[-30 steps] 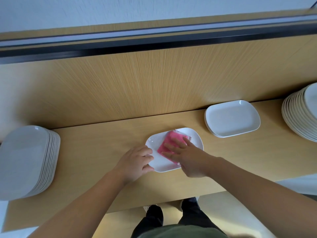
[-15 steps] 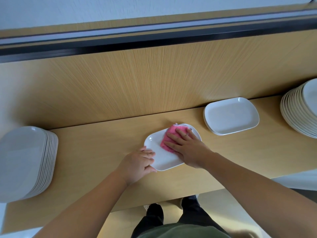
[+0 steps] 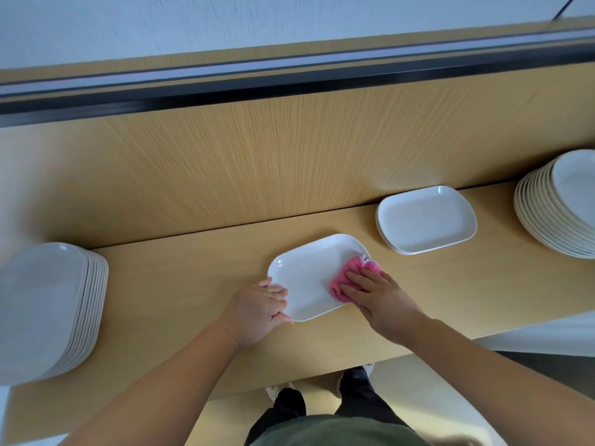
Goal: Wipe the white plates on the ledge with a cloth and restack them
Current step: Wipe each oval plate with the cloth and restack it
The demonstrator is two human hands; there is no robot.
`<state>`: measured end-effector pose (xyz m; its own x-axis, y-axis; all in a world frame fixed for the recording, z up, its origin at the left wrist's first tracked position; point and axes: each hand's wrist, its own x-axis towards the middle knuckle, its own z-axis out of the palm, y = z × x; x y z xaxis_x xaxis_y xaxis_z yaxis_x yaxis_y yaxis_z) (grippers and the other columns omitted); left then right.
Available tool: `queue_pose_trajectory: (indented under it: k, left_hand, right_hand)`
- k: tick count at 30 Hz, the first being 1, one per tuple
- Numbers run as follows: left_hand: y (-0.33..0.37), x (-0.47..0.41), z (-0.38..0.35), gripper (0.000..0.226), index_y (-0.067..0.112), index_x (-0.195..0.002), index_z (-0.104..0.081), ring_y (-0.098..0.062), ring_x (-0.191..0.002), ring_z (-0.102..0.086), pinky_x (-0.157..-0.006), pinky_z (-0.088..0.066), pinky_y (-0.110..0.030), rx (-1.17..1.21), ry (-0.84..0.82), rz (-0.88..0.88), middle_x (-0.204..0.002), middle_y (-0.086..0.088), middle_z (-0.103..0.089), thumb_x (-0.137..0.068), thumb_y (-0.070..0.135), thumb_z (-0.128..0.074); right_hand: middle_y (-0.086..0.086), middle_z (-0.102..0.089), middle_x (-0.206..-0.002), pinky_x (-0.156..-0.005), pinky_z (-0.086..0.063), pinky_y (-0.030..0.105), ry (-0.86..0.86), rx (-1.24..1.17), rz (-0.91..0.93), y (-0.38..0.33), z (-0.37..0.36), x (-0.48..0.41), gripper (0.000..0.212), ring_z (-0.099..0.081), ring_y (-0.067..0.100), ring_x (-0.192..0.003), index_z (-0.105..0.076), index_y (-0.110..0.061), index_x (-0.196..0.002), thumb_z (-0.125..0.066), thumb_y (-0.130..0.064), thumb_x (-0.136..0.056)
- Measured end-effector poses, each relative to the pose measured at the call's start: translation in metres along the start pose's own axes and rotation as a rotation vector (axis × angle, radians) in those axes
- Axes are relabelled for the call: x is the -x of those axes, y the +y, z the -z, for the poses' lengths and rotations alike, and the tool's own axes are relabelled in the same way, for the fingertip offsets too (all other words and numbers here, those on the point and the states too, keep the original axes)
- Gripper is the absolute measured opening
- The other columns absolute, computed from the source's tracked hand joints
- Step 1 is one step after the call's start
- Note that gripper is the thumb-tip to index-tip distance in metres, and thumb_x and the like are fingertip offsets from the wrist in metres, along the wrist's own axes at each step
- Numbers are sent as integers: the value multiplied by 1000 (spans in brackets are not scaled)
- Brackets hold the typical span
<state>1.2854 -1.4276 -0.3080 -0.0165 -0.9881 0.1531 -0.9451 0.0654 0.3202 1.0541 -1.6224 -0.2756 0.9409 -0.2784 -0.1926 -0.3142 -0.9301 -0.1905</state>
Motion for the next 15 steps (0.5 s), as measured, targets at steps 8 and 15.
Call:
queue_pose_trajectory:
  k: [8, 15]
  left_hand:
    - [3, -2, 3, 49, 20, -66, -74, -8, -96, -69, -101, -35, -25, 8, -32, 42, -96, 5, -75, -81, 55, -43]
    - [23, -3, -2, 35, 23, -101, -66, -18, -114, -59, -102, -30, -36, -125, -61, 8, -120, -2, -67, -81, 44, -46]
  right_hand:
    - [-6, -70, -104, -69, -56, 42, 117, -180, 97, -6, 9, 9, 38, -65, 24, -94, -68, -27, -114, -68, -11, -81]
    - [-7, -68, -109, -74, -51, 40, 283, -358, 101, 0, 41, 13, 36, -62, 20, -96, -64, -26, -127, -56, -10, -95]
